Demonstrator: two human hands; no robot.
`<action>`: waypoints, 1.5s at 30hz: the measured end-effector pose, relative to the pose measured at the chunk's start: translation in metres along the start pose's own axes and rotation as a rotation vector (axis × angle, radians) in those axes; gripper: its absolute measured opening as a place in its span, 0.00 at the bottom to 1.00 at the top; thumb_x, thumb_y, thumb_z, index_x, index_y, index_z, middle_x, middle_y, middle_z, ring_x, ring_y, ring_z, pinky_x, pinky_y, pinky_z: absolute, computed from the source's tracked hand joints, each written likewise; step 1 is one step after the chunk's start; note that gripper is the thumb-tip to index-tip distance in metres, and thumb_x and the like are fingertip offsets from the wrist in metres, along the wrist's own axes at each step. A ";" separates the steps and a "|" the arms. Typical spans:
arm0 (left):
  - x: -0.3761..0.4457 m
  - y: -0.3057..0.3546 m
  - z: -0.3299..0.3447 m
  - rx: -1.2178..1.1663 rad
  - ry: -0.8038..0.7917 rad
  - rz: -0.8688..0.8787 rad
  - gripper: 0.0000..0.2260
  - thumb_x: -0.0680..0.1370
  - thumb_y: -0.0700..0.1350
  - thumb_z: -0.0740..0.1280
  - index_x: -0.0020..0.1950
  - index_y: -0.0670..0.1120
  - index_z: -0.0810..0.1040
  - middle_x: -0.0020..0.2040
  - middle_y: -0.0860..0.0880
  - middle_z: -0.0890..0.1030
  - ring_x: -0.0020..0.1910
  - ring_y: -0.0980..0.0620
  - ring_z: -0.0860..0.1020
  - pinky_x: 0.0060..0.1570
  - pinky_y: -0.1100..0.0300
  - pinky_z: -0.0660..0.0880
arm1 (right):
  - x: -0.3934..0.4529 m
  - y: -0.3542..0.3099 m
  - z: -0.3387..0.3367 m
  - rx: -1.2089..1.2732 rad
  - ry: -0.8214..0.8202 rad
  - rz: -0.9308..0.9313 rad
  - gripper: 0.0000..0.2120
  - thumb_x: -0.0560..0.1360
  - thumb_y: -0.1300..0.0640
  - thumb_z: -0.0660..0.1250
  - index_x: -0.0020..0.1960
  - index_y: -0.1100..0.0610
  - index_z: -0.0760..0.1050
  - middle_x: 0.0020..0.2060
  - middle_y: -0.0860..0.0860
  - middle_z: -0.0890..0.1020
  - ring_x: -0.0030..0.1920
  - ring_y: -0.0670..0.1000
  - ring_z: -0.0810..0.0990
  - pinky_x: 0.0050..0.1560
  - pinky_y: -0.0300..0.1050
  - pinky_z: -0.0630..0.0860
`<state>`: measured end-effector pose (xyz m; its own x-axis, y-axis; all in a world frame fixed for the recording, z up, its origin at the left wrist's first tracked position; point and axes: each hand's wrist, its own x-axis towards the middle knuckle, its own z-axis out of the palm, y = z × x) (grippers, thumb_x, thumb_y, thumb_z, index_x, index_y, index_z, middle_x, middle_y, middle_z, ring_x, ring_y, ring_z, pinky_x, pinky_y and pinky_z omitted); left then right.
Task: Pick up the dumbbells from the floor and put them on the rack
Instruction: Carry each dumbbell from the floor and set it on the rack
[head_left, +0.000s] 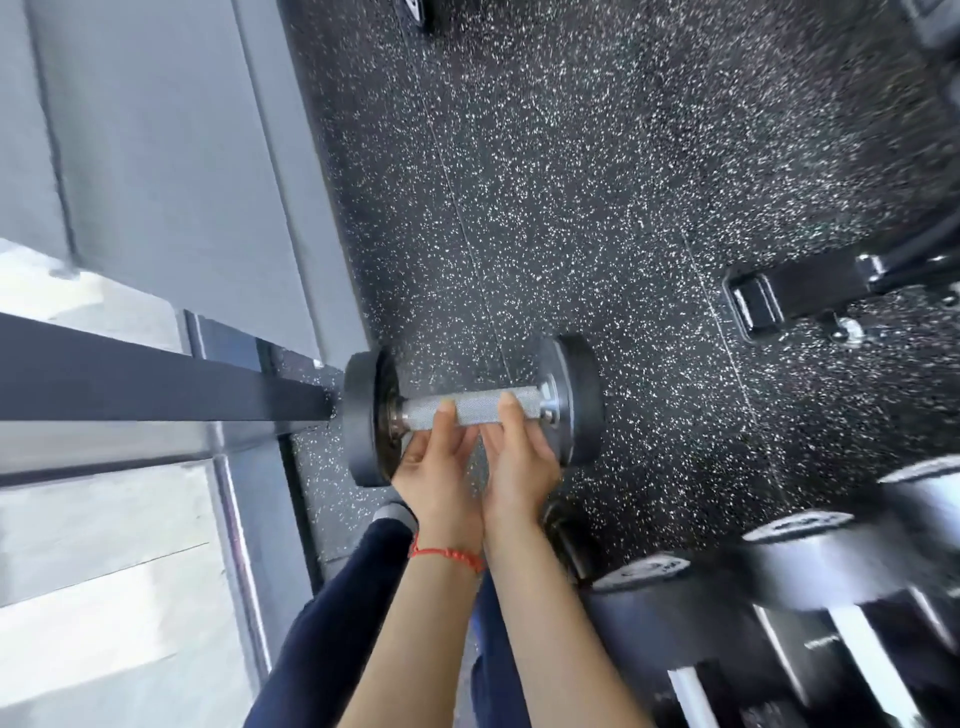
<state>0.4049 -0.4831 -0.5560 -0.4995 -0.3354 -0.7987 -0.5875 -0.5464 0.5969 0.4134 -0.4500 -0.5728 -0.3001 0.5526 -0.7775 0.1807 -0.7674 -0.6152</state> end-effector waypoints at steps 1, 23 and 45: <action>-0.016 0.006 -0.005 0.009 -0.009 0.001 0.06 0.73 0.40 0.70 0.37 0.43 0.75 0.39 0.45 0.78 0.43 0.50 0.79 0.45 0.63 0.79 | -0.016 -0.008 -0.005 -0.007 0.009 -0.002 0.10 0.72 0.61 0.69 0.33 0.57 0.80 0.28 0.49 0.84 0.34 0.48 0.82 0.37 0.39 0.78; -0.232 0.085 -0.107 0.352 -0.399 0.014 0.07 0.73 0.38 0.69 0.37 0.42 0.74 0.36 0.45 0.77 0.35 0.53 0.78 0.32 0.69 0.76 | -0.258 -0.073 -0.089 0.427 0.255 -0.060 0.03 0.72 0.60 0.69 0.40 0.58 0.79 0.40 0.52 0.83 0.46 0.52 0.82 0.48 0.42 0.77; -0.410 0.052 -0.169 0.578 -0.713 -0.083 0.05 0.74 0.37 0.68 0.38 0.43 0.77 0.36 0.46 0.81 0.29 0.57 0.81 0.30 0.69 0.77 | -0.380 -0.132 -0.228 0.805 0.483 -0.197 0.05 0.70 0.63 0.71 0.37 0.59 0.78 0.31 0.49 0.83 0.34 0.46 0.82 0.37 0.35 0.80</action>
<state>0.6863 -0.5042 -0.2104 -0.6032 0.3444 -0.7194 -0.7696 -0.0147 0.6383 0.7172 -0.4848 -0.2256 0.1948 0.6321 -0.7500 -0.5837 -0.5397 -0.6066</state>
